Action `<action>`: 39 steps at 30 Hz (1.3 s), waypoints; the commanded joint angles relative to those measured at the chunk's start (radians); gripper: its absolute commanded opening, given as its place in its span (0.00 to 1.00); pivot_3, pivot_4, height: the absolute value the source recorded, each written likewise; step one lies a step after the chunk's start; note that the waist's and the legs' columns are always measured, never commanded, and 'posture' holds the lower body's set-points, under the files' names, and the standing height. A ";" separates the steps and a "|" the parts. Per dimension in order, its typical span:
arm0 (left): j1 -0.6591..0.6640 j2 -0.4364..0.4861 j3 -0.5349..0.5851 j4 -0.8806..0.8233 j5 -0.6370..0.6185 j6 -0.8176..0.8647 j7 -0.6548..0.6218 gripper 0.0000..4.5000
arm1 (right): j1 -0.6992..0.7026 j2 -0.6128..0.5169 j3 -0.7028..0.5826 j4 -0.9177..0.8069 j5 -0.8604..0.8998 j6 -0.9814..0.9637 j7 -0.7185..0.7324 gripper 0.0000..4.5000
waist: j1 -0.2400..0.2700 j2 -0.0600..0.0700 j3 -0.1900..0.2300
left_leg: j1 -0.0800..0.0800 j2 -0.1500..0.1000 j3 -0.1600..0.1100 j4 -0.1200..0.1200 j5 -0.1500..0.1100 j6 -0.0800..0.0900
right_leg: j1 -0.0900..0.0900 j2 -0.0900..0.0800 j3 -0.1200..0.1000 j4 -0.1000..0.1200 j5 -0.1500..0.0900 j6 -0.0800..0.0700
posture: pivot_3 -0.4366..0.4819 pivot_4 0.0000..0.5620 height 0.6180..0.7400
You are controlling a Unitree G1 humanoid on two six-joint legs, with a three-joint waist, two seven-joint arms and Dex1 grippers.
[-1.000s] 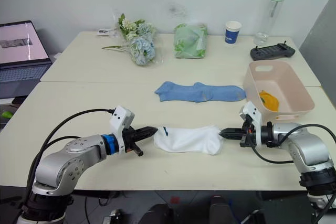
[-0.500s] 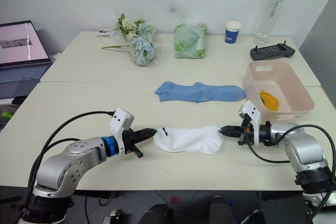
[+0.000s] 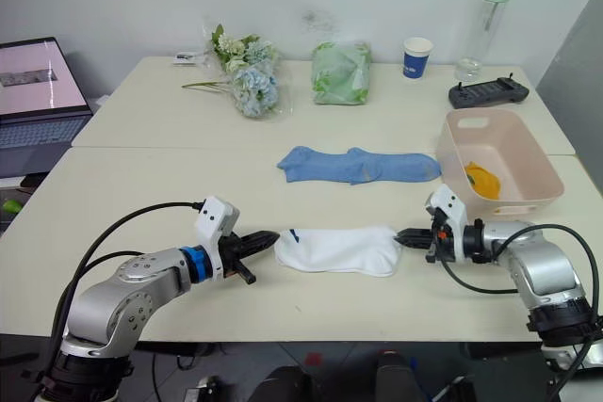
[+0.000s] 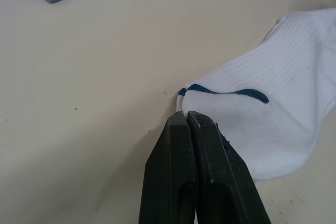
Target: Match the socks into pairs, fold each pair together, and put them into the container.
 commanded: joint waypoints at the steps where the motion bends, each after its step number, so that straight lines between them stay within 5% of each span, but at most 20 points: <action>1: 0.007 0.009 0.006 -0.015 -0.010 -0.016 -0.027 0.09 | -0.006 -0.002 -0.027 -0.018 0.004 -0.012 -0.007 0.14 | 0.000 0.000 0.000 | 0.000 0.000 0.000 0.000 0.000 0.000 | 0.000 0.000 0.000 0.000 0.000 0.000 | 0.48 0.27 1.00; 7: 0.012 0.037 0.031 -0.010 -0.005 -0.005 -0.046 0.48 | -0.016 -0.019 -0.097 -0.024 0.007 -0.032 -0.048 0.59 | 0.000 0.000 0.000 | 0.000 0.000 0.000 0.000 0.000 0.000 | 0.000 0.000 0.000 0.000 0.000 0.000 | 0.48 0.27 1.00; 8: 0.007 0.049 0.040 -0.002 0.001 -0.016 -0.050 0.54 | -0.019 -0.023 -0.114 -0.033 0.011 -0.035 -0.055 0.59 | 0.000 0.000 0.000 | 0.000 0.000 0.000 0.000 0.000 0.000 | 0.000 0.000 0.000 0.000 0.000 0.000 | 0.48 0.27 1.00; 14: -0.049 0.059 0.050 -0.003 0.000 -0.143 -0.117 0.54 | -0.018 0.022 -0.114 -0.197 0.028 -0.032 -0.116 0.59 | 0.000 0.000 0.000 | 0.000 0.000 0.000 0.000 0.000 0.000 | 0.000 0.000 0.000 0.000 0.000 0.000 | 0.48 0.27 1.00; 17: -0.077 0.029 -0.043 0.003 0.060 -0.262 -0.162 0.40 | 0.000 0.127 -0.024 -0.305 -0.001 -0.040 -0.196 0.46 | -0.002 0.001 0.000 | 0.000 0.001 0.000 0.000 0.000 0.000 | 0.000 0.000 0.000 0.000 0.000 0.000 | 0.48 0.27 1.00; 23: -0.118 -0.022 -0.168 0.066 0.145 -0.360 -0.195 0.00 | 0.047 0.216 0.113 -0.319 -0.133 -0.103 -0.302 0.01 | 0.000 0.001 0.000 | 0.000 0.000 0.000 0.000 0.000 -0.001 | 0.000 -0.001 0.000 0.000 0.000 0.000 | 0.48 0.27 1.00; 29: -0.065 0.020 -0.305 0.267 0.360 -0.561 -0.218 0.00 | 0.166 0.228 0.124 -0.220 -0.230 -0.158 -0.390 0.01 | -0.001 0.001 0.000 | 0.000 -0.001 0.000 -0.001 0.000 -0.001 | -0.001 0.000 0.000 0.000 0.000 0.000 | 0.48 0.27 1.00; 39: -0.010 0.018 -0.194 0.302 0.288 -0.596 -0.245 0.00 | 0.270 0.188 0.001 -0.244 -0.203 -0.181 -0.412 0.01 | -0.004 0.004 -0.003 | 0.003 0.000 0.000 -0.001 0.000 0.000 | 0.002 0.001 0.000 0.000 0.000 0.000 | 0.48 0.27 1.00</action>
